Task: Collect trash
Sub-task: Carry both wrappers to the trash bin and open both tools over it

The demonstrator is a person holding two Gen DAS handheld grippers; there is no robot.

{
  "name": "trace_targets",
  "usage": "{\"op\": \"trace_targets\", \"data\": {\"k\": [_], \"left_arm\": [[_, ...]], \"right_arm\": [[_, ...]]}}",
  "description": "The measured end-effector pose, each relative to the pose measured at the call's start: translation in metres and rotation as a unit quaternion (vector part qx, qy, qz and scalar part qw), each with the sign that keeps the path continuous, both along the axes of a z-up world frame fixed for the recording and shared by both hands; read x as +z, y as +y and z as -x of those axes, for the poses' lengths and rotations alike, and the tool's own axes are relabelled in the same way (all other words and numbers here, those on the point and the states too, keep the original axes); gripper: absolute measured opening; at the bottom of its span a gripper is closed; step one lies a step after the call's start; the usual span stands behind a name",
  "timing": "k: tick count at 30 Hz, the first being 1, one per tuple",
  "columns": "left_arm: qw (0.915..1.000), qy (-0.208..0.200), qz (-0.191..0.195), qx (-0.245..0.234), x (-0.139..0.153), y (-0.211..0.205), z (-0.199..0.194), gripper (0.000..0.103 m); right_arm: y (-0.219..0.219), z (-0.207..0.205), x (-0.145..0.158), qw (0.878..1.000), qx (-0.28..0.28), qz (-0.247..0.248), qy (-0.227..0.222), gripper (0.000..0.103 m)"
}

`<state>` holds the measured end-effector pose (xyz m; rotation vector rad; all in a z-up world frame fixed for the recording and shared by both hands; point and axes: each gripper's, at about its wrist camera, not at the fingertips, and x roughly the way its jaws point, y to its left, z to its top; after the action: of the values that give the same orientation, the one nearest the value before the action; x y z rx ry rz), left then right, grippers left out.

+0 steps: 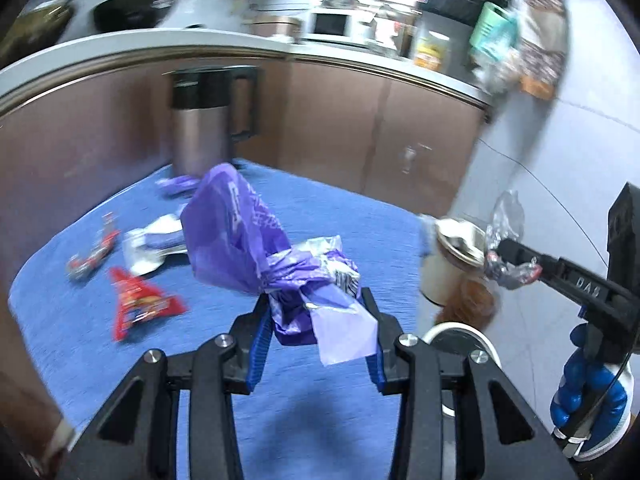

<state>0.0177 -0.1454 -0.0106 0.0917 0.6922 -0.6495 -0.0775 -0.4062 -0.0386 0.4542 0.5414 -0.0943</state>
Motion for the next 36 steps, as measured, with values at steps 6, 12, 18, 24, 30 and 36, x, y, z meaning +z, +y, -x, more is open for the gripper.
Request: {"op": "trace_targets", "data": {"k": [6,12,18,24,30,36], "left_arm": [[0.9947,-0.004,-0.027,-0.1,-0.008,-0.093,0.022,0.038],[0.9825,0.015,-0.052,-0.178,-0.027,-0.175,0.043,0.039],[0.9628,0.052,-0.072,-0.255,-0.053,-0.244,0.059,0.041],[0.9441,0.109,-0.08,-0.301,-0.081,-0.286,0.059,0.053],[0.941,0.121,-0.072,-0.308,-0.08,-0.289,0.057,0.061],[0.9542,0.074,-0.062,-0.283,-0.057,-0.261,0.054,0.061]], "right_arm": [[-0.066,0.061,-0.03,0.992,-0.114,-0.003,0.046,0.01],[-0.117,0.098,-0.092,0.973,-0.194,-0.039,0.119,0.01],[-0.147,0.112,-0.132,0.959,-0.228,-0.064,0.159,0.013],[-0.158,0.121,-0.149,0.949,-0.252,-0.078,0.171,0.031],[-0.164,0.122,-0.153,0.946,-0.262,-0.078,0.175,0.034],[-0.162,0.121,-0.142,0.946,-0.268,-0.068,0.168,0.035]]}}
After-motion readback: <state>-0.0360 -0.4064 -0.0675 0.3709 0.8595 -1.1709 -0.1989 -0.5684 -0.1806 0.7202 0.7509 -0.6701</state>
